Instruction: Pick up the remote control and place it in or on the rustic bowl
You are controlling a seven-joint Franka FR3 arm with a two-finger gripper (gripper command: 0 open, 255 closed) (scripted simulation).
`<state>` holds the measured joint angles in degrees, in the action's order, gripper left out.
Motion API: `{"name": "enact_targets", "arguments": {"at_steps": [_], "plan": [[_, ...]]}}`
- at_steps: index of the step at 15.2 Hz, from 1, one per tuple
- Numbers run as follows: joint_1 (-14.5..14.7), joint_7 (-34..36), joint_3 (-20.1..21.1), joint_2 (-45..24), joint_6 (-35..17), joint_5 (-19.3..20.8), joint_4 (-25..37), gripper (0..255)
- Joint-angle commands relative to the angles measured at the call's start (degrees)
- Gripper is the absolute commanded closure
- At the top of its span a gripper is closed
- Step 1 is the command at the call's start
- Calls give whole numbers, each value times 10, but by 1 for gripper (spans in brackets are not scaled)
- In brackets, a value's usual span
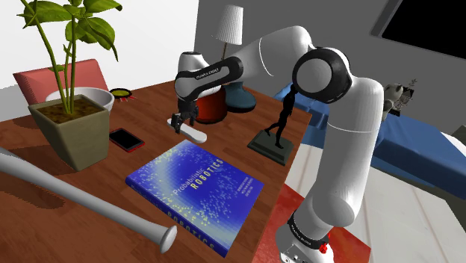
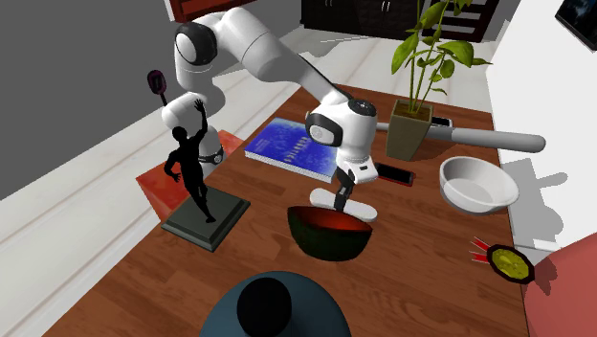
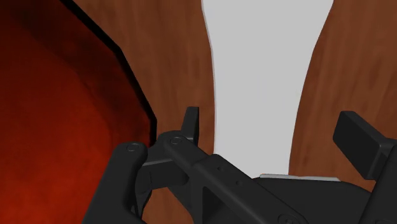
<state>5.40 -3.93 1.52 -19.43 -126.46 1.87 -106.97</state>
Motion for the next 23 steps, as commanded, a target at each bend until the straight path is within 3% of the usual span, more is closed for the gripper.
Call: {"name": "enact_targets", "arguments": {"at_steps": [1, 5, 6, 15, 23], "plan": [[-3, 0, -3, -1, 0, 1, -4, 0], [-3, 0, -3, -1, 0, 1, -4, 0], [-4, 0, -3, 0, 0, 1, -6, 255], [-4, 0, -3, -1, 0, 1, -4, 255], [-4, -1, -2, 27, 53, 0, 20, 255]]}}
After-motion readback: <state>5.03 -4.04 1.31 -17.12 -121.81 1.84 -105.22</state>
